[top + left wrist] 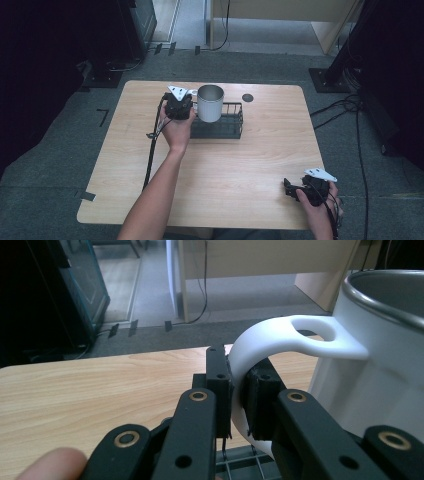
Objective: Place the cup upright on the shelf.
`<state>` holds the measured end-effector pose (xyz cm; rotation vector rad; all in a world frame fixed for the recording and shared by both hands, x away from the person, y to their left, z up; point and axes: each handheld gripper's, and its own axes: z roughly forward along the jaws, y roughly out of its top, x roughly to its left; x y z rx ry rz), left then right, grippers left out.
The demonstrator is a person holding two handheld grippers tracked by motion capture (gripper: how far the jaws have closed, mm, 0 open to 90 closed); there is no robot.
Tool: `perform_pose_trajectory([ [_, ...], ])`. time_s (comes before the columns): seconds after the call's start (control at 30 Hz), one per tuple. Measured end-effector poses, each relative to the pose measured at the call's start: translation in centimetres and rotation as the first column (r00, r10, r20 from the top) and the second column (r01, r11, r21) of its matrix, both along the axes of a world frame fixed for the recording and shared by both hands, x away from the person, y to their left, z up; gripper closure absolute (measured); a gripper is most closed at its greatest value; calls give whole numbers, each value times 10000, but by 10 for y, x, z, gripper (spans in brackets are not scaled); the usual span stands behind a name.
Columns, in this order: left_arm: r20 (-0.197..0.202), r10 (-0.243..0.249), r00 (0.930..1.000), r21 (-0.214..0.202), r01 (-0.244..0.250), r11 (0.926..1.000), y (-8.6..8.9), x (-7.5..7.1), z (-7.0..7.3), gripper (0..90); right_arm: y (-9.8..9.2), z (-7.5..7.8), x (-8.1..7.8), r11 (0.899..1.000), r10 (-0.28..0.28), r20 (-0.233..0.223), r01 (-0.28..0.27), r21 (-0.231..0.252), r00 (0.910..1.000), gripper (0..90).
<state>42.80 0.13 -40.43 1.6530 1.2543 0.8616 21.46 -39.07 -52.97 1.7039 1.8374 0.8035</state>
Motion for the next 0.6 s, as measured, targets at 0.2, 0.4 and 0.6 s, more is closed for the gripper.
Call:
perform_pose_trajectory([
  [0.2, 84, 273, 9996, 8, -273, 9996, -3, 1, -5, 841, 0, 0, 0, 10000, -5, 1, 5, 4, 10000, 0],
  [0.4, 86, 443, 9990, 168, -445, 9989, -5, 2, -10, 840, 0, 0, 0, 10000, -1, -1, 1, 2, 10000, 0],
  [0.6, -92, 260, 9996, 235, -258, 9994, -6, 2, -21, 830, 0, 0, 0, 10000, -2, 0, 2, 2, 10000, 0],
])
